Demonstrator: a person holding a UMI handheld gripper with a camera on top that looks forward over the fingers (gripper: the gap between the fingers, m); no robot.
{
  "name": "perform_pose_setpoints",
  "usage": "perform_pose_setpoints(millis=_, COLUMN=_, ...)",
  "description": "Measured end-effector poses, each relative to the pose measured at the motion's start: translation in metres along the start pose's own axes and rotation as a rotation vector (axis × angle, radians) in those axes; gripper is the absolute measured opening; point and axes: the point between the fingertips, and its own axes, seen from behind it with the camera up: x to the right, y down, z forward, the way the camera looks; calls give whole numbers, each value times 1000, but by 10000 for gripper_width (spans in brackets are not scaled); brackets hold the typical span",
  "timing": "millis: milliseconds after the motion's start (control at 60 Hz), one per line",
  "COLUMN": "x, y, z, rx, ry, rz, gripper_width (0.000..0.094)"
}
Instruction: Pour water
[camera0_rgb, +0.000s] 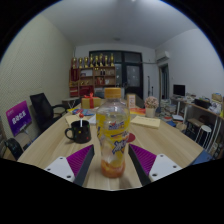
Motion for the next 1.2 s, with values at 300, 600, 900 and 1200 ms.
perform_pose_setpoints(millis=300, x=4, y=-3, z=46, rx=48, ry=-2, rz=-34, gripper_width=424)
perform_pose_setpoints(millis=600, x=38, y=-37, z=57, rx=-112, ry=27, rz=-71, gripper_width=307)
perform_pose_setpoints(millis=900, x=43, y=-178, z=121, rx=-116, ry=161, rz=-1101, gripper_width=304)
perform_pose_setpoints(millis=1200, x=0, y=-159, z=160, rx=-200, ry=213, rz=-2134, gripper_width=310)
